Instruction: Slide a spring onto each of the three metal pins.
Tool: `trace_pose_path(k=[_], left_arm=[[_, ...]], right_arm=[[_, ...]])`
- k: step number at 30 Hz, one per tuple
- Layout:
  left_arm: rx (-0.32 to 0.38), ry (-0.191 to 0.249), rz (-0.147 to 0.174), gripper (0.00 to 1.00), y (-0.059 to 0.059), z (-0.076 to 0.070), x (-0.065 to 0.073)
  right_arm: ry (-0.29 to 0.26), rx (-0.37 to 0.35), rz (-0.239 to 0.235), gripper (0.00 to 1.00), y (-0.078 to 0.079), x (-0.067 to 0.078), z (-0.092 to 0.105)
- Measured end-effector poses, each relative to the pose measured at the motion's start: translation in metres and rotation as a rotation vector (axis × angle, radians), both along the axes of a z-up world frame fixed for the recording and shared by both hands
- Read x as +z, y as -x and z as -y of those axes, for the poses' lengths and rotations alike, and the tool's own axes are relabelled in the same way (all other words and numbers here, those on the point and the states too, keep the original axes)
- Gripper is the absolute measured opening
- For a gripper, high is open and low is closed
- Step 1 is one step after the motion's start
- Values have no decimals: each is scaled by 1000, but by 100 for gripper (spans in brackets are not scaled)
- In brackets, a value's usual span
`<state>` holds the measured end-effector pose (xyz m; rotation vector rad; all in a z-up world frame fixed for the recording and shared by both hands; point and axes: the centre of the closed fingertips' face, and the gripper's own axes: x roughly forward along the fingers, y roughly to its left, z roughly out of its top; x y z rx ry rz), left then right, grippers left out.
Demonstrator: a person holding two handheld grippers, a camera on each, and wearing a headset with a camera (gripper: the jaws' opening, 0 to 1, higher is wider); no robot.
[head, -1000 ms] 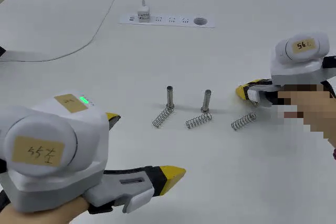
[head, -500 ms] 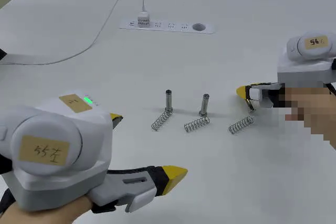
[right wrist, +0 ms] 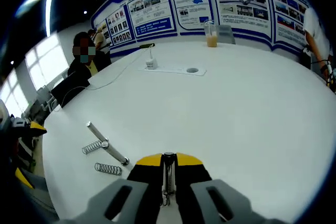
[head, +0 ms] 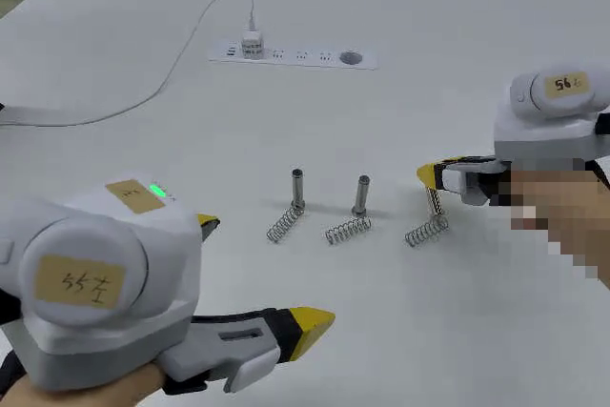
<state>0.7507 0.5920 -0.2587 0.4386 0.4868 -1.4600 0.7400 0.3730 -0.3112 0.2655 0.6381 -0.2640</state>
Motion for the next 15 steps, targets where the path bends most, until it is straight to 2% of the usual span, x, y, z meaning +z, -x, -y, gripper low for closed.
trace_pose_path(k=[15], left_arm=[[-13, 3, 17, 82, 1, -1, 1]], right_arm=[[29, 35, 8, 8, 5, 11, -10]])
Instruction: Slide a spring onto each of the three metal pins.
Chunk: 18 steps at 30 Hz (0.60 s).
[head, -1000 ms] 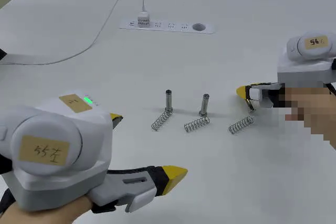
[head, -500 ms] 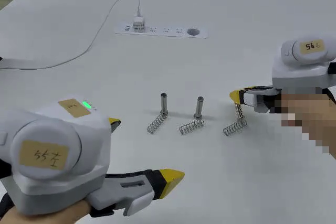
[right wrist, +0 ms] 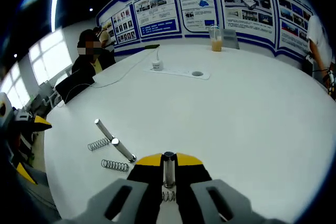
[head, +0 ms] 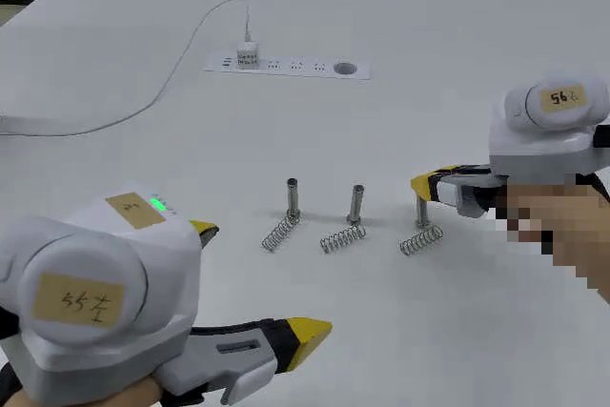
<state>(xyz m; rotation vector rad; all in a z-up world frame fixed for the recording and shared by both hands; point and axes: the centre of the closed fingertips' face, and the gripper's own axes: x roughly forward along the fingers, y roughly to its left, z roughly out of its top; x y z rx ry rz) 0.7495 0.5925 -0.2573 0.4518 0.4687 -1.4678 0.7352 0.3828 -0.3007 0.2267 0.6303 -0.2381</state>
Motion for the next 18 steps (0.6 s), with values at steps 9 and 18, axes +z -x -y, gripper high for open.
trace_pose_path(k=[9, 18], left_arm=[[8, 7, -8, 81, 0, -1, 1], [9, 14, 3, 80, 0, -2, 1]], right_arm=[[27, 27, -9, 8, 6, 7, -8], [78, 69, -40, 9, 15, 6, -17]])
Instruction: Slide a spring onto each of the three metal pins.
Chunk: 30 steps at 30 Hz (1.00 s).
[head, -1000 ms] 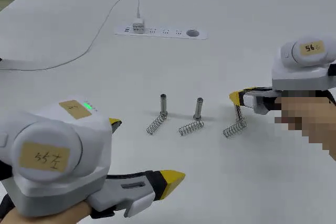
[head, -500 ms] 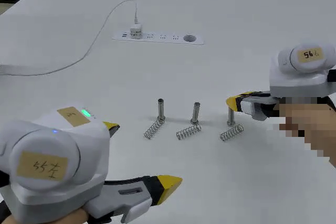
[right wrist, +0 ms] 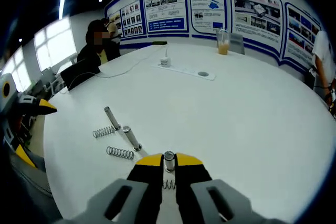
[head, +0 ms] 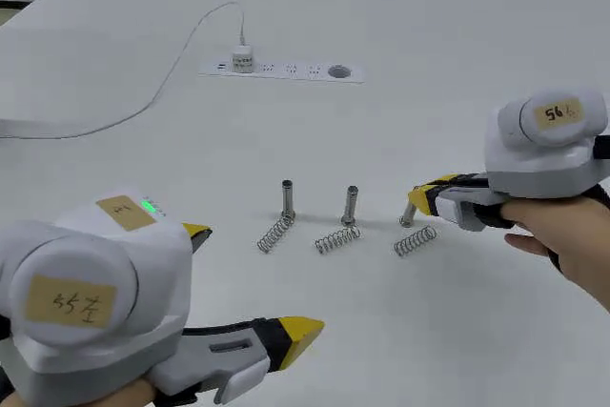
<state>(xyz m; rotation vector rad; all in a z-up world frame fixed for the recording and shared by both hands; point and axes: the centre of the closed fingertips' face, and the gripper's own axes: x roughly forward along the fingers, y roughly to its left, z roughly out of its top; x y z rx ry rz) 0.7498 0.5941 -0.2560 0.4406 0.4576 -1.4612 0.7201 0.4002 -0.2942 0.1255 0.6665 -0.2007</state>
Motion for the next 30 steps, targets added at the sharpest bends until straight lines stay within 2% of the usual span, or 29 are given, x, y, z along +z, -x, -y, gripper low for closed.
trace_pose_path(k=[4, 9, 14, 18, 24, 28, 30], left_arm=[[2, -2, 9, 79, -1, 0, -1], [18, -29, 27, 75, -5, -4, -8], [24, -29, 22, 74, -6, -5, -9], [27, -30, 24, 74, -7, -6, -10], [32, -24, 22, 72, -8, -4, -8], [33, -19, 27, 70, -11, -3, -8], [34, -14, 40, 69, -13, -2, -7]], right_arm=[[33, 32, -8, 9, -1, -1, -3], [66, 62, -25, 9, -1, -2, -4], [58, 69, -33, 9, 0, -6, -4], [76, 94, -36, 10, 0, -6, -4], [83, 100, 4, 21, -2, 2, -5], [50, 78, 48, 25, -3, 8, -6], [26, 68, 66, 28, -2, 11, -8]])
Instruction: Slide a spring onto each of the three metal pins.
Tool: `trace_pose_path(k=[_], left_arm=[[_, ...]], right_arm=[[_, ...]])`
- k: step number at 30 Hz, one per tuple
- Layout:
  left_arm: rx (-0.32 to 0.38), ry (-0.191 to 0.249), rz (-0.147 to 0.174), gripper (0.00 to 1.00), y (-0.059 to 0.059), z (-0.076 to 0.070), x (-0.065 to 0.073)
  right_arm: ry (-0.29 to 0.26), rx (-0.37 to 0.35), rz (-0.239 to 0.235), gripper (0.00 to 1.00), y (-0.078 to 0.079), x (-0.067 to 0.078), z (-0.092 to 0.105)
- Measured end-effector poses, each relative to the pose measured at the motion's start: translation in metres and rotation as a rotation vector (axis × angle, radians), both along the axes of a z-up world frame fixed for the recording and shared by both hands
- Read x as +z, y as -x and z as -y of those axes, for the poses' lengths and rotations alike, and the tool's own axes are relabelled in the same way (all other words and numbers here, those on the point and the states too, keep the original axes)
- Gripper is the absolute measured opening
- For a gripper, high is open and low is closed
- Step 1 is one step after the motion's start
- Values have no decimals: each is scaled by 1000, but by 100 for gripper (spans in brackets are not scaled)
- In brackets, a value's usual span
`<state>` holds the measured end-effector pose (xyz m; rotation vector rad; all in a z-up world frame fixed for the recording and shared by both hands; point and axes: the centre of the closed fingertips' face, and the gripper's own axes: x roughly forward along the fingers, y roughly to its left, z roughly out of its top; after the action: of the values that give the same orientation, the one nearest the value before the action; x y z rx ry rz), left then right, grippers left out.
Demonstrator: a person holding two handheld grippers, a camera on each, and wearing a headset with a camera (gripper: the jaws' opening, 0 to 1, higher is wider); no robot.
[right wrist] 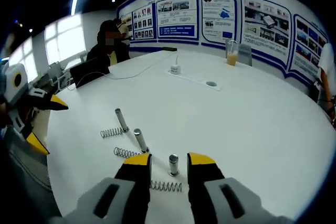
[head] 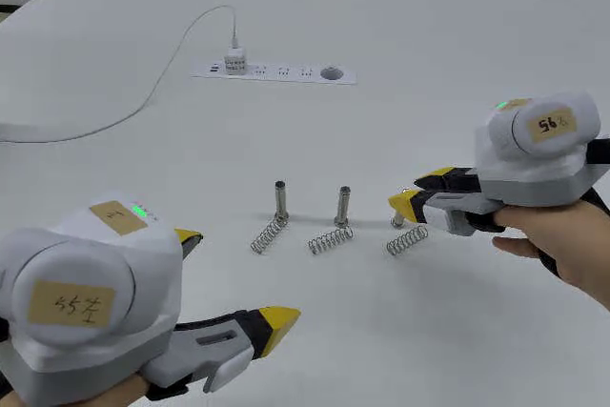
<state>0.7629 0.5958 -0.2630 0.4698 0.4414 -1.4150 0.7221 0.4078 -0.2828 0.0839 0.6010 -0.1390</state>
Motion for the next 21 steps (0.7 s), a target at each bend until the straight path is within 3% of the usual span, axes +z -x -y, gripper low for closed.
trace_pose_path(k=[7, 21], left_arm=[[5, 1, 6, 65, -9, 5, -2], [-1, -4, 2, 55, -21, 18, -9]], right_arm=[[-53, -22, 68, 39, 6, 11, -5], [-87, -1, 159, 53, 26, 21, -21]])
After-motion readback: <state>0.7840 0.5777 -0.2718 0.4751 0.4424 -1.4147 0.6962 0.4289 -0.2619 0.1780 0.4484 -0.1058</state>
